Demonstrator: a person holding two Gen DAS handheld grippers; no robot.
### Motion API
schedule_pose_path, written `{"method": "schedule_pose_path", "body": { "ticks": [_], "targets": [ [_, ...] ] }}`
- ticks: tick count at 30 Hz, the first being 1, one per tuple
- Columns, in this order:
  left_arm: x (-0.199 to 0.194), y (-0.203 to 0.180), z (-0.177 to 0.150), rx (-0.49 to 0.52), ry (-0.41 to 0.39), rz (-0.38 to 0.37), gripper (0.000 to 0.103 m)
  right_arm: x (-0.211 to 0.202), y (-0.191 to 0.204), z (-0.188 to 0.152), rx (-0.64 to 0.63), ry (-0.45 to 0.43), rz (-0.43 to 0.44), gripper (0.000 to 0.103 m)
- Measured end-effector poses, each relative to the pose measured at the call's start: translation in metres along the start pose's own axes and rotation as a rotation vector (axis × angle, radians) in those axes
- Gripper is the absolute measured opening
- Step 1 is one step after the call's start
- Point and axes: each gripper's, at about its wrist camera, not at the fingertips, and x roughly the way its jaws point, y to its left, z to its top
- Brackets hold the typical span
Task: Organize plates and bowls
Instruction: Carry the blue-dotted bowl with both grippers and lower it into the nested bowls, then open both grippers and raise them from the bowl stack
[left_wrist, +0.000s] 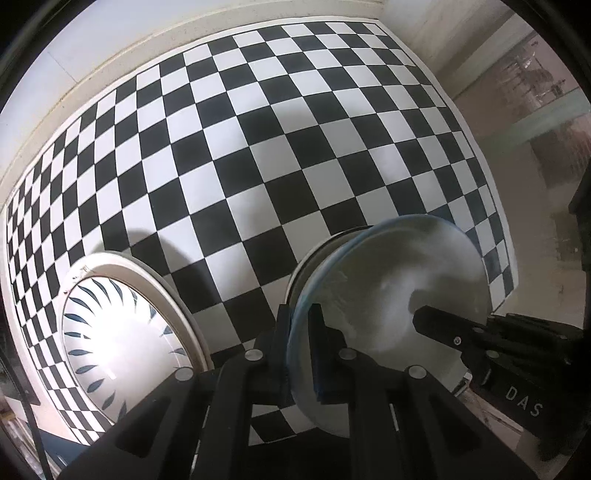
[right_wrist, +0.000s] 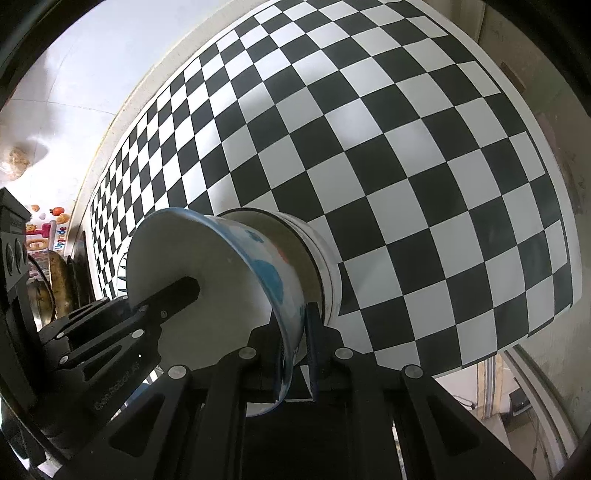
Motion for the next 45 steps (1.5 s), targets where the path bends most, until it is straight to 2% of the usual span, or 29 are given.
{"method": "schedule_pose_path", "body": {
  "ticks": [6, 12, 22, 39, 45],
  "targets": [
    [0.006, 0.003, 0.002, -0.021, 0.033, 0.016, 0.008, 0.003, -0.002, 0.002, 0.026, 0.036, -0.001, 0.014],
    [0.010, 0.002, 0.003, -0.034, 0.042, 0.019, 0.009, 0.003, 0.010, 0.008, -0.024, 0.051, -0.085, 0.014],
    [0.013, 0.002, 0.004, -0.048, 0.048, 0.022, 0.009, -0.010, 0.019, 0.010, -0.075, 0.031, -0.140, 0.015],
    [0.006, -0.009, -0.002, -0.008, 0.024, 0.088, 0.009, -0.013, 0.017, 0.006, -0.099, 0.018, -0.138, 0.015],
    [-0.009, -0.010, -0.008, 0.002, -0.002, 0.119, 0.010, -0.019, 0.020, 0.002, -0.110, 0.008, -0.141, 0.015]
  ]
}}
